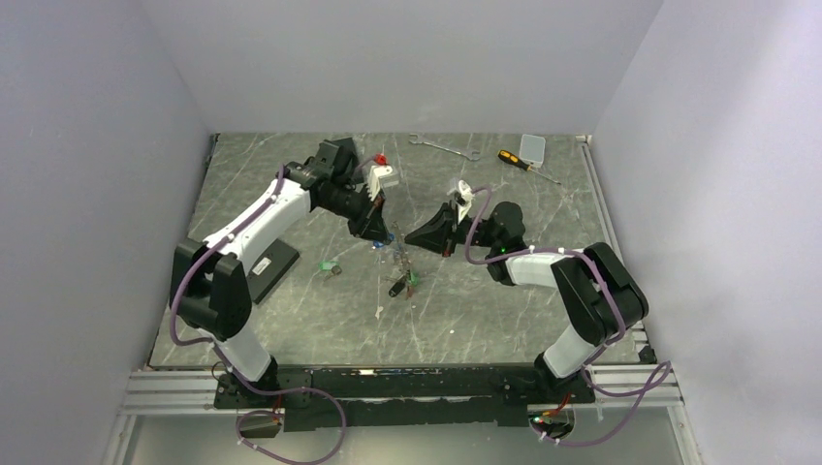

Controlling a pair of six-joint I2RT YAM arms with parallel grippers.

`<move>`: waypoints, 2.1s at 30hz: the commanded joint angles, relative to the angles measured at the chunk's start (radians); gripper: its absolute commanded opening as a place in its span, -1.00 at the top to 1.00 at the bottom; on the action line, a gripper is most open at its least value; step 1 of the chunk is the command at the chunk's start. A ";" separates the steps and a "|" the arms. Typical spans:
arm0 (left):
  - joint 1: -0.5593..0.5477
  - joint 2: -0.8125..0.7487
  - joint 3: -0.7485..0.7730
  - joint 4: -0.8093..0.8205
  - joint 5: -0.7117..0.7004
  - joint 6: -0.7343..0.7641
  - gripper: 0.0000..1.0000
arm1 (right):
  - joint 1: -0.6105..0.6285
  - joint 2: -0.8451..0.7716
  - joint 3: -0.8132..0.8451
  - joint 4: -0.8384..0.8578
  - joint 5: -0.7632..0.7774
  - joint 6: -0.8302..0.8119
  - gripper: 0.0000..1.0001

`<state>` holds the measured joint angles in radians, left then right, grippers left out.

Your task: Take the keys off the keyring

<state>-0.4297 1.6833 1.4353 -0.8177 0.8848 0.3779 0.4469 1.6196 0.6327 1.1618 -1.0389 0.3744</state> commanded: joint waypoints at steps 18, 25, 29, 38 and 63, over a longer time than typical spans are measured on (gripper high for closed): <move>-0.006 -0.121 0.054 -0.041 0.000 0.029 1.00 | 0.003 -0.093 0.067 -0.338 -0.109 -0.253 1.00; -0.024 -0.129 0.058 -0.078 0.042 0.042 1.00 | -0.013 -0.072 0.152 -0.488 -0.103 -0.330 0.87; -0.027 -0.131 0.070 -0.080 0.034 0.021 1.00 | -0.033 -0.064 0.189 -0.495 -0.076 -0.319 0.44; -0.027 -0.095 0.134 -0.073 0.032 -0.104 1.00 | -0.070 -0.115 0.264 -0.614 -0.013 -0.315 -0.04; -0.027 -0.060 0.151 0.066 0.128 -0.424 1.00 | -0.032 -0.234 0.342 -0.977 -0.006 -0.525 -0.04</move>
<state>-0.4541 1.6291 1.5711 -0.7940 0.9245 -0.0196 0.3996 1.3930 1.0084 0.0513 -1.0405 -0.1722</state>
